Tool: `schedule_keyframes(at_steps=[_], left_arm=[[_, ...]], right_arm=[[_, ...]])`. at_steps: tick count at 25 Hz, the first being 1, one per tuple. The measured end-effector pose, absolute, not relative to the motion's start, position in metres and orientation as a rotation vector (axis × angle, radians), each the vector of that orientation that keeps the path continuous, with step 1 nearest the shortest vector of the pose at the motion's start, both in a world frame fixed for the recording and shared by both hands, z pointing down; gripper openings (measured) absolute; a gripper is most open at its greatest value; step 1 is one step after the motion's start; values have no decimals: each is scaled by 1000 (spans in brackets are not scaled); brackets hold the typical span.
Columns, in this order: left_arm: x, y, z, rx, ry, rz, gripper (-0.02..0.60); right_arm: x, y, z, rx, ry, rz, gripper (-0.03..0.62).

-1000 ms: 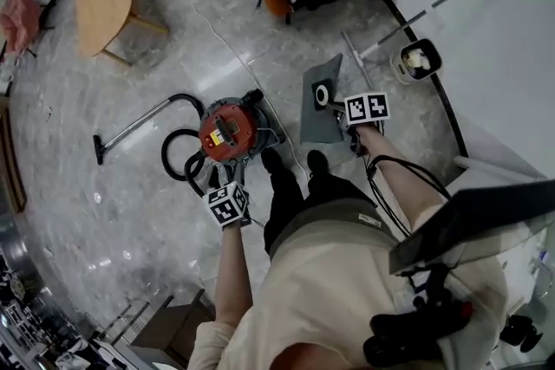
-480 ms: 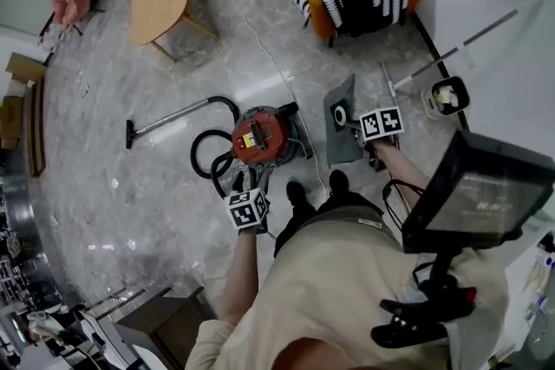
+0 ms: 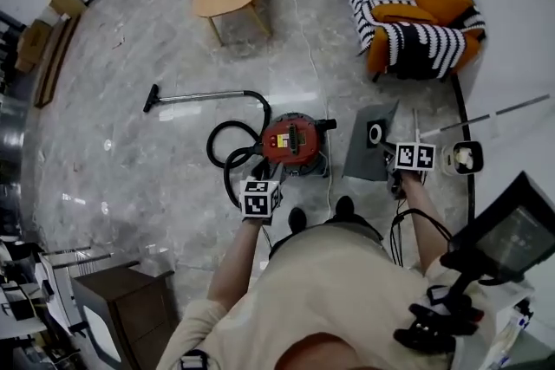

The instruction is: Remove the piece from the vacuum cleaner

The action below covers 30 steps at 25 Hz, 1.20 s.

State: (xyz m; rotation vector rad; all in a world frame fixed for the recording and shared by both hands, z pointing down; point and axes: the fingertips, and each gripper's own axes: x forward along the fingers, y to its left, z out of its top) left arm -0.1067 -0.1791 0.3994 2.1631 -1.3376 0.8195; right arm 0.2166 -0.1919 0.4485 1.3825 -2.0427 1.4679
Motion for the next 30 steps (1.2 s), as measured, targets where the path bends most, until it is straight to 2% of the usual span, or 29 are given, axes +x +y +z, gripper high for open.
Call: schedule_keyframes(at_steps=[1,2,3,9,14,22,30], left_arm=[[-116,-173,402,2155,-1335,818,127],[-125,-167,405,2147,-1322,813,41],[-134,-161,407,2137,-1301,803,5],[-185,-139,400,2111,-1235,707,5],[-195,-138,390,2186,-1162,707,5],[-186,-135,375,2264,-987,583,5],[-148,-116,382,2331,-808,558,5]], right_arm=[[209,-191,444,1383,-2051,1453,35],[202,-188,439,1384,-2061,1433,35],[192,-186,432,1385,-2072,1408,35],[122,-184,392,1363,-2145,1292,34],[88,-187,366,1361,-2212,1257,34],[67,-165,333,1435,-2259,1198,34],[85,-113,331,1537,-2209,1218,34]])
